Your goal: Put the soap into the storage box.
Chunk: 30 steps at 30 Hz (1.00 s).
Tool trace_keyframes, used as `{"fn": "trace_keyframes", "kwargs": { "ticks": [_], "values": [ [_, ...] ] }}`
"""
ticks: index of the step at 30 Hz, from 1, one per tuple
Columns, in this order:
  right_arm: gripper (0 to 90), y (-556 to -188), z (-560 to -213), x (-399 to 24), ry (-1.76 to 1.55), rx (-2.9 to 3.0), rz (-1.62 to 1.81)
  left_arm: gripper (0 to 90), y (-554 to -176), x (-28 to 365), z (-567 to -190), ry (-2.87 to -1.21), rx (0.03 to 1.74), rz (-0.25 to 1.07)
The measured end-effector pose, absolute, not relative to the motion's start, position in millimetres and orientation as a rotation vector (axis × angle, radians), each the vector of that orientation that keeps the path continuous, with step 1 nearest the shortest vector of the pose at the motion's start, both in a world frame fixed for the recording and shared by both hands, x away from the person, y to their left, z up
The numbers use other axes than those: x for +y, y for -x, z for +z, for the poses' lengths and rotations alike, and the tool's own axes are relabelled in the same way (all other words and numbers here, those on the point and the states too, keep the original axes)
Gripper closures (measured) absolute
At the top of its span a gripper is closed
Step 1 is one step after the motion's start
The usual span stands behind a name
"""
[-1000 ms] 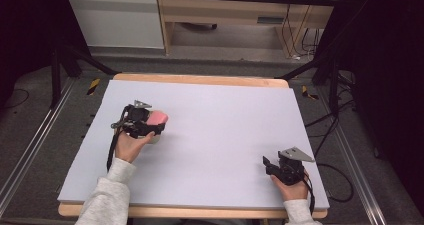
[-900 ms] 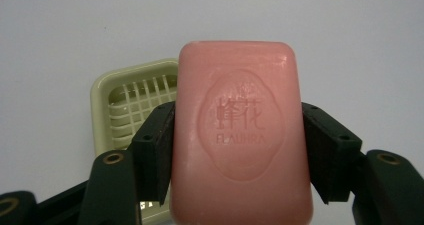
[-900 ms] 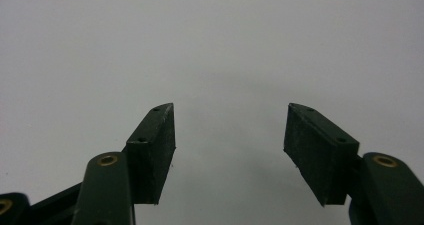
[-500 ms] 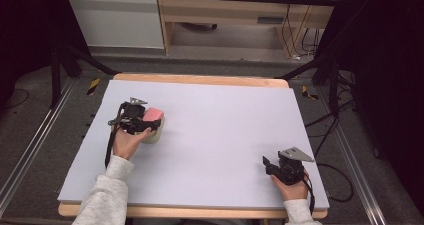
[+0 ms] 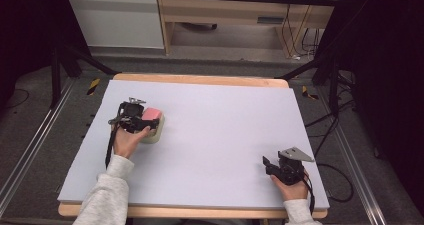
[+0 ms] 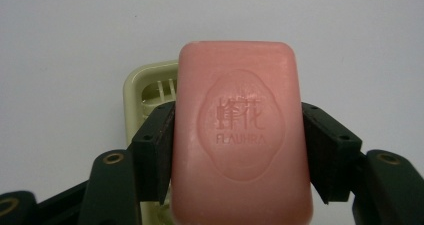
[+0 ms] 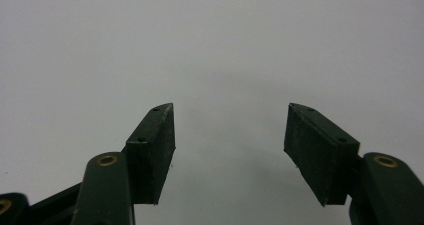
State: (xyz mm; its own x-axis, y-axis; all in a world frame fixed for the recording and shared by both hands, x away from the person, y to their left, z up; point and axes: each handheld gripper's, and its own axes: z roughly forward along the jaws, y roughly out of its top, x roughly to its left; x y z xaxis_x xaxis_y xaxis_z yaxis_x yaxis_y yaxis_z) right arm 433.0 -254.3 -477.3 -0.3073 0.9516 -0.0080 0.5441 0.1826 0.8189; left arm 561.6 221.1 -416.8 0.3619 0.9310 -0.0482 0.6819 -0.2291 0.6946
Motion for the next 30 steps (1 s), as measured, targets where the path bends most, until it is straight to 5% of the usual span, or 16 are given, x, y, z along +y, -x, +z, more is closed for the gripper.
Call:
{"fn": "trace_keyframes", "kwargs": {
  "ticks": [30],
  "values": [
    [36.9,-433.2,-477.7,-254.3,-1.401,1.935,0.999,37.3,-572.8,225.8,-438.8,-2.008,1.451,0.502]
  ]
}}
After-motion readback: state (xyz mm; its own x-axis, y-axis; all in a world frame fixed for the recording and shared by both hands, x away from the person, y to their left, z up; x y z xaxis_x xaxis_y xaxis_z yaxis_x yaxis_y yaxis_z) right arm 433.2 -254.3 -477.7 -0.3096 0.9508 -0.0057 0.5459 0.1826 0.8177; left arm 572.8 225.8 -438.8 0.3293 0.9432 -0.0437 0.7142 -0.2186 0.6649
